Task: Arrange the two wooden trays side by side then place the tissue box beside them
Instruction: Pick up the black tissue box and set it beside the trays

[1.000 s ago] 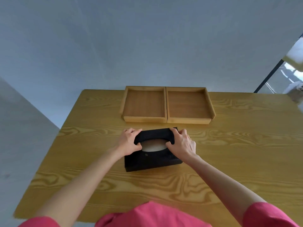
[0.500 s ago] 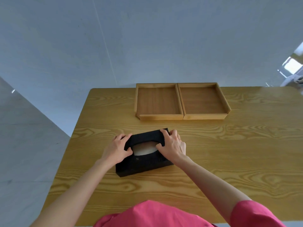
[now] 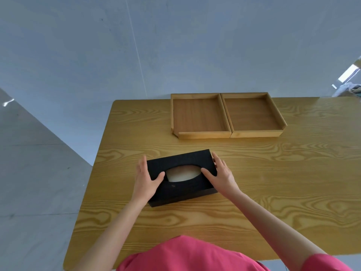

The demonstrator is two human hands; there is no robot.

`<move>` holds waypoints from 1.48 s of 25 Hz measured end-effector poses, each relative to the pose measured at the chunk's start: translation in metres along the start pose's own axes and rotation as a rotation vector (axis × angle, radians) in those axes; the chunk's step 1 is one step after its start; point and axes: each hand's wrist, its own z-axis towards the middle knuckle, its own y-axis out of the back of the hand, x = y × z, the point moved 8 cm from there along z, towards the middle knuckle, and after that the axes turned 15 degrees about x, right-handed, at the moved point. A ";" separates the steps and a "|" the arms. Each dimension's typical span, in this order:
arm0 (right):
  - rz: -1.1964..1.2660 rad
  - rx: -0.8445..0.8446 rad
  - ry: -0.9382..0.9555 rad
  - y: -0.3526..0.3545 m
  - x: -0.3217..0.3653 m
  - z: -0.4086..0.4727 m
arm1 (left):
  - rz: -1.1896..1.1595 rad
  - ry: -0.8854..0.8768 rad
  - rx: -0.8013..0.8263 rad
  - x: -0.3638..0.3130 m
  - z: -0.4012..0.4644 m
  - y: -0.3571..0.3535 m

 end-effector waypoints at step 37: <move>0.681 0.325 -0.277 -0.007 0.134 0.129 | -0.642 0.119 0.174 -0.011 0.114 0.147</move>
